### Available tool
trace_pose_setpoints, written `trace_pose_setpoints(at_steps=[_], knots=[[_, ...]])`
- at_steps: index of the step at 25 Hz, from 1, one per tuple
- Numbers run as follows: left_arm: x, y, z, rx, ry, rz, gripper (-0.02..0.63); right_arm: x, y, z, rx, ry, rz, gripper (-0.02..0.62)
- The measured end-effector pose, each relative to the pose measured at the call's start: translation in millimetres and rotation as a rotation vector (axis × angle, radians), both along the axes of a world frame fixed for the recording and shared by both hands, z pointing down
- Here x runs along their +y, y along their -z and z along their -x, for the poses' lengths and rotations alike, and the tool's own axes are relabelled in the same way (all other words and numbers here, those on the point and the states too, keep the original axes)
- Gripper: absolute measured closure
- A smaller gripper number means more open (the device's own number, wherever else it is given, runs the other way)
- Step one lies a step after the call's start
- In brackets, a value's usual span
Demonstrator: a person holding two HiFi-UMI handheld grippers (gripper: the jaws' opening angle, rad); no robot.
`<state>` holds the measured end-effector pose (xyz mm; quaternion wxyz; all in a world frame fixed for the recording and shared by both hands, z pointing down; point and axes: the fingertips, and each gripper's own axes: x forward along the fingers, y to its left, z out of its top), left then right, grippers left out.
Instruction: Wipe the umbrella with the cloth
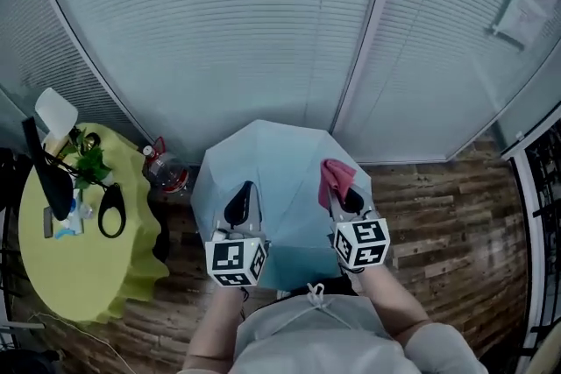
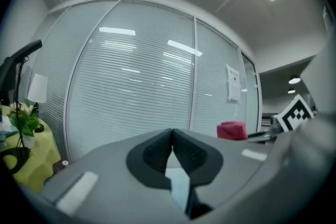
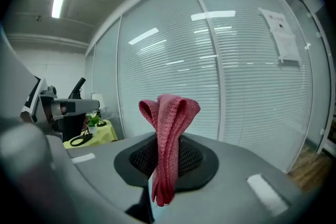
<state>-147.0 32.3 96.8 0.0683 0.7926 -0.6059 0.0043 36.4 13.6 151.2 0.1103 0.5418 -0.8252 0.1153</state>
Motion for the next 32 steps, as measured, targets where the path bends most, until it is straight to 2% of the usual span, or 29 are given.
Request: trace_pose_setpoints(at_steps=[3, 9, 16, 26, 32], knots=[[5, 16, 4, 0.006, 0.004, -0.036, 0.6, 5, 19, -1, 0.024, 0.001, -0.055, 0.541], [15, 16, 1, 0.013, -0.025, -0.027, 0.6, 14, 22, 2, 0.032, -0.006, -0.048, 0.543], [15, 15, -7, -0.048, -0.069, -0.024, 0.6, 16, 22, 13, 0.037, 0.01, -0.053, 0.543], [19, 22, -1, -0.027, -0.028, -0.057, 0.6, 18, 24, 16, 0.039, 0.014, -0.055, 0.543], [20, 12, 5, 0.004, -0.017, -0.022, 0.6, 21, 22, 21, 0.049, 0.027, -0.055, 0.543]])
